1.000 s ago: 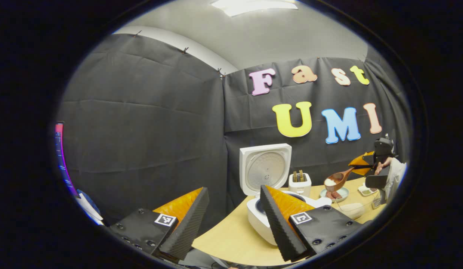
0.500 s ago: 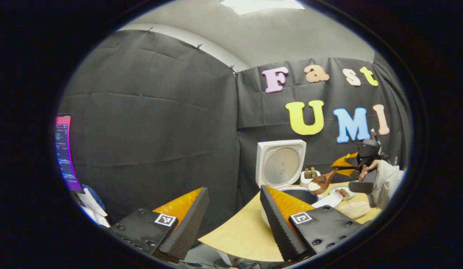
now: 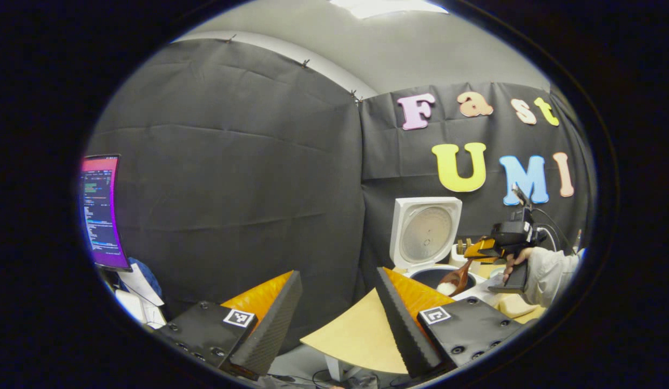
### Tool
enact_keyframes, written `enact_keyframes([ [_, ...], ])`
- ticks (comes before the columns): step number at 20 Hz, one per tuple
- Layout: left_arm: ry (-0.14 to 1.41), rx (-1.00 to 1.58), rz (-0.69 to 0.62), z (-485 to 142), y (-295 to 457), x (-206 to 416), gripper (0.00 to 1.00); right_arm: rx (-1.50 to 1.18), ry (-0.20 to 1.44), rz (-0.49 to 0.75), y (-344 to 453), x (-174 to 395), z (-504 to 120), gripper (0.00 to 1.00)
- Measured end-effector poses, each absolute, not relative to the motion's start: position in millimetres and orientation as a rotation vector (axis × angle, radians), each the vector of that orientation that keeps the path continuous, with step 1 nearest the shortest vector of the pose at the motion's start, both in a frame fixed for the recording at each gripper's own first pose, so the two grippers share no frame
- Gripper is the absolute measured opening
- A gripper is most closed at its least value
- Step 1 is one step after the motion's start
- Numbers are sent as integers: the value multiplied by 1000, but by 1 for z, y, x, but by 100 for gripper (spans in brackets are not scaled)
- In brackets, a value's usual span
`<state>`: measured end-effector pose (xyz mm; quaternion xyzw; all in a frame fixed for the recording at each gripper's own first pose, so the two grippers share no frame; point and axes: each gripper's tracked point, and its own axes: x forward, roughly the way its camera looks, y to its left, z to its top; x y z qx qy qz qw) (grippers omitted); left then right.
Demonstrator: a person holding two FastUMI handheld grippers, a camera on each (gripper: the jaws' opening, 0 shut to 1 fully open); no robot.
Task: Close the left gripper, press the button to open the rice cooker; take a wooden spoon from the chopstick holder with the right hand, scoop a spoonful of rice and pour it into the rice cooker, then put the wooden spoon back into the chopstick holder.
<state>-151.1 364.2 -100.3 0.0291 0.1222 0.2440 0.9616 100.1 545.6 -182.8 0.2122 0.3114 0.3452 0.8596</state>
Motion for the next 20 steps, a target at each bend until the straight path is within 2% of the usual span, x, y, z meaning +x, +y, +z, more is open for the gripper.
enact_keyframes([
  [1,248,58,497,-101,366,-152,92,399,637,734,546,101,-184,10],
  [6,247,46,504,-105,364,-150,92,189,535,793,553,99,-172,10],
  [8,245,41,500,-106,360,-148,92,73,459,832,557,94,-164,10],
  [9,245,40,497,-106,360,-147,99,9,412,846,559,91,-157,10],
  [11,243,40,489,-106,356,-141,92,-108,319,868,564,87,-145,10],
  [19,232,40,483,-101,358,-135,92,-481,8,903,572,73,-112,10],
  [20,230,40,484,-102,358,-134,95,-481,-3,909,573,72,-109,10],
])
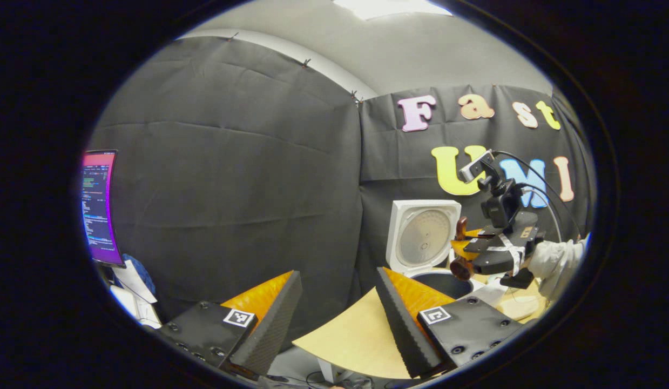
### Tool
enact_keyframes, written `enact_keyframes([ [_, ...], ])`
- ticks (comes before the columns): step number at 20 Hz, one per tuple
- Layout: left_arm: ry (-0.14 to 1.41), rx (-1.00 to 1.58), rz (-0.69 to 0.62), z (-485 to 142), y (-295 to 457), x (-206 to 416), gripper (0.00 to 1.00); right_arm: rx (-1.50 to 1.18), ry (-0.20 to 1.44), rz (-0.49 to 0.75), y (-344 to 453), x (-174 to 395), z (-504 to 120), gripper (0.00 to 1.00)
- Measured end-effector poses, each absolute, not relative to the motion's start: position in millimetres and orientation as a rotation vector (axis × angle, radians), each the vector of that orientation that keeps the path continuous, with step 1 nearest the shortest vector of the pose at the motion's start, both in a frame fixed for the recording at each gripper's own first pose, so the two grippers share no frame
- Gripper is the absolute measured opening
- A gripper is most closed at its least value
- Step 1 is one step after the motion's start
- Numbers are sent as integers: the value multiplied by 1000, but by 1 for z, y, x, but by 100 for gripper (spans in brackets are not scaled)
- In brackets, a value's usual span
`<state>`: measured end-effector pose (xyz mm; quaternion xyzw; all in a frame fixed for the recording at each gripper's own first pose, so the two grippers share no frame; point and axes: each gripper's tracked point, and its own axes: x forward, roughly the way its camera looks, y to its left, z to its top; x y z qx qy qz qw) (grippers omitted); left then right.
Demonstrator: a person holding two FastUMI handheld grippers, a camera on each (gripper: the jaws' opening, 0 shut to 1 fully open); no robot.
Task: Close the left gripper, press the button to open the rice cooker; take a wooden spoon from the chopstick holder with the right hand, scoop a spoonful of rice and pour it into the rice cooker, then put the wooden spoon back into the chopstick holder.
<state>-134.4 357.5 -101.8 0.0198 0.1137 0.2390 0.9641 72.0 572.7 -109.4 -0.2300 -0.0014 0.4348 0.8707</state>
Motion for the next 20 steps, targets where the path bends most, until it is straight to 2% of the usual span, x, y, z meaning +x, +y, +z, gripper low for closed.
enact_keyframes([
  [1,227,40,484,-100,357,-133,92,-461,5,916,572,70,-107,10],
  [2,224,42,483,-99,358,-134,95,-436,20,919,570,69,-104,10],
  [5,213,52,478,-93,353,-130,92,-338,61,904,553,75,-86,10],
  [9,198,43,459,-87,343,-111,95,-171,85,870,507,90,-53,10],
  [10,192,38,449,-86,337,-105,92,-147,87,849,492,95,-46,10],
  [11,185,37,439,-82,334,-99,95,-133,89,828,476,101,-40,10],
  [20,145,36,299,-69,256,-31,92,-104,88,613,320,142,-30,10],
])
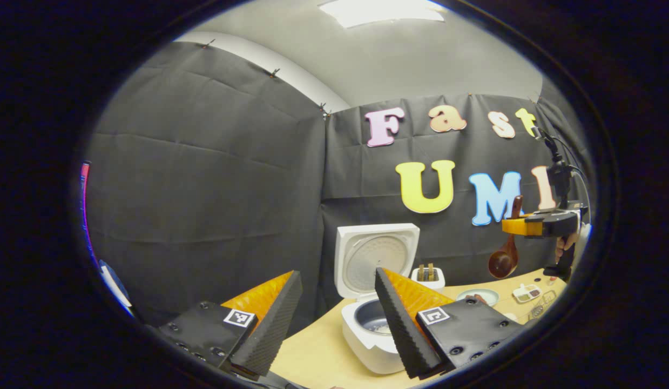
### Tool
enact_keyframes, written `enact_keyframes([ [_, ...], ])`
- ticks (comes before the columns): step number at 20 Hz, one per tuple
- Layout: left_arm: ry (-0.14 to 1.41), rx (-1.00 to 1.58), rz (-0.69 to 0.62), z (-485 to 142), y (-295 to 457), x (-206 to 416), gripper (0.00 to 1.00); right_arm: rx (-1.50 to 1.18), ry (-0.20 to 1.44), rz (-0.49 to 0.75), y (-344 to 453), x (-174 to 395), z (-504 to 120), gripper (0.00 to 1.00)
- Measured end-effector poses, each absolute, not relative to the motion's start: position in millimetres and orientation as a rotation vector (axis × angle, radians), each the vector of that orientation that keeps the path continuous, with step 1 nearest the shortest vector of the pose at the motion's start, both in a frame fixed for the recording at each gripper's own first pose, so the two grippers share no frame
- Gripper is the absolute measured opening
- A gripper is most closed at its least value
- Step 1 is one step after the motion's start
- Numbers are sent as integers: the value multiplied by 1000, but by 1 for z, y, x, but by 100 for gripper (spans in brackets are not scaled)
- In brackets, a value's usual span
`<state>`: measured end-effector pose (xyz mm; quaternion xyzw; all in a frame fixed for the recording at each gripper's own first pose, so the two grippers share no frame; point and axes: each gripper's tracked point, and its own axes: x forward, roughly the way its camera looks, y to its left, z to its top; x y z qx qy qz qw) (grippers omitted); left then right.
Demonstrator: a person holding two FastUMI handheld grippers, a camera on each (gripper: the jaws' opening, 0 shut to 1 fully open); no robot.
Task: Close the left gripper, press the button to open the rice cooker; take a wooden spoon from the chopstick holder with the right hand, scoop a spoonful of rice and pour it into the rice cooker, then put the wooden spoon back into the chopstick holder.
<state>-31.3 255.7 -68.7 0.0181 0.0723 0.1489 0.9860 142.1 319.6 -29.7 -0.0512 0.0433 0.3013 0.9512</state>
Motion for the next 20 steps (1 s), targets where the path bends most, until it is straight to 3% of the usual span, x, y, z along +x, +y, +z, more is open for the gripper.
enact_keyframes([
  [5,128,27,217,-62,197,-1,97,-93,147,463,219,163,-52,10],
  [9,126,36,162,-59,155,11,94,-70,195,358,149,174,-76,10],
  [20,132,68,113,-45,90,15,94,40,379,182,34,161,-173,10],
])
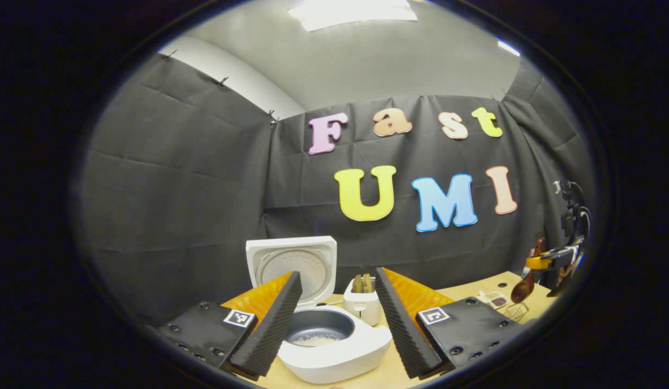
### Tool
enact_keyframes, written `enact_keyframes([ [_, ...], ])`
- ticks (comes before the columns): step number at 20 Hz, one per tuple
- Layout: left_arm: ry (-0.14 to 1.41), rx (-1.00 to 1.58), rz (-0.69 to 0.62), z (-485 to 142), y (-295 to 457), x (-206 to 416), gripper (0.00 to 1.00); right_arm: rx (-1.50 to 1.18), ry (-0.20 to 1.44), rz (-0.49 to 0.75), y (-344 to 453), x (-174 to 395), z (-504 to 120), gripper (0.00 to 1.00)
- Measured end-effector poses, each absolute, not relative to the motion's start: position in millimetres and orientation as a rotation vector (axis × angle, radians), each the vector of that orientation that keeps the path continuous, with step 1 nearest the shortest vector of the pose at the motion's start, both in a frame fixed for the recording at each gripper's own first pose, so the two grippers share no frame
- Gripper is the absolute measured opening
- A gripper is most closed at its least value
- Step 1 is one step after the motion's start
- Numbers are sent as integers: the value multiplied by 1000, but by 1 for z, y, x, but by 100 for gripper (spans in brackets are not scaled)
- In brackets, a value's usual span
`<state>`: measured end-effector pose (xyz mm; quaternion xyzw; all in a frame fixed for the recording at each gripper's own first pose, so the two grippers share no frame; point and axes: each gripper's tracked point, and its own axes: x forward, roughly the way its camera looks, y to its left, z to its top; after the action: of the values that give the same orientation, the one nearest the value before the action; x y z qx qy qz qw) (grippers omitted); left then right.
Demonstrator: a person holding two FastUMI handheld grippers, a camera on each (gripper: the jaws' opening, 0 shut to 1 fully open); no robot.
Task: Close the left gripper, press the button to open the rice cooker; take a wooden spoon from the chopstick holder with the right hand, scoop a spoonful of rice and pour it into the rice cooker, then put the wooden spoon back into the chopstick holder.
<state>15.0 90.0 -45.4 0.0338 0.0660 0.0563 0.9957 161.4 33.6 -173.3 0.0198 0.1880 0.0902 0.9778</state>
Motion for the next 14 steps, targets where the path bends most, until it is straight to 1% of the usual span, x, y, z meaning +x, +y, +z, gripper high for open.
enact_keyframes([
  [2,137,71,119,-44,87,12,94,72,420,165,24,159,-194,10],
  [3,141,73,122,-44,85,11,97,88,440,161,20,158,-204,10],
  [4,145,76,126,-45,84,9,92,103,457,158,18,157,-214,10],
  [7,156,91,138,-45,82,5,92,163,512,155,16,152,-238,10],
  [8,159,95,143,-45,83,5,97,182,532,153,15,151,-247,10],
  [11,164,96,156,-44,85,2,92,217,582,136,12,148,-267,10],
  [12,166,96,162,-42,86,3,99,220,594,132,11,146,-272,10],
  [13,167,97,169,-42,88,3,99,218,602,132,10,145,-275,12],
  [14,166,96,174,-41,90,4,95,212,604,134,9,142,-276,12],
])
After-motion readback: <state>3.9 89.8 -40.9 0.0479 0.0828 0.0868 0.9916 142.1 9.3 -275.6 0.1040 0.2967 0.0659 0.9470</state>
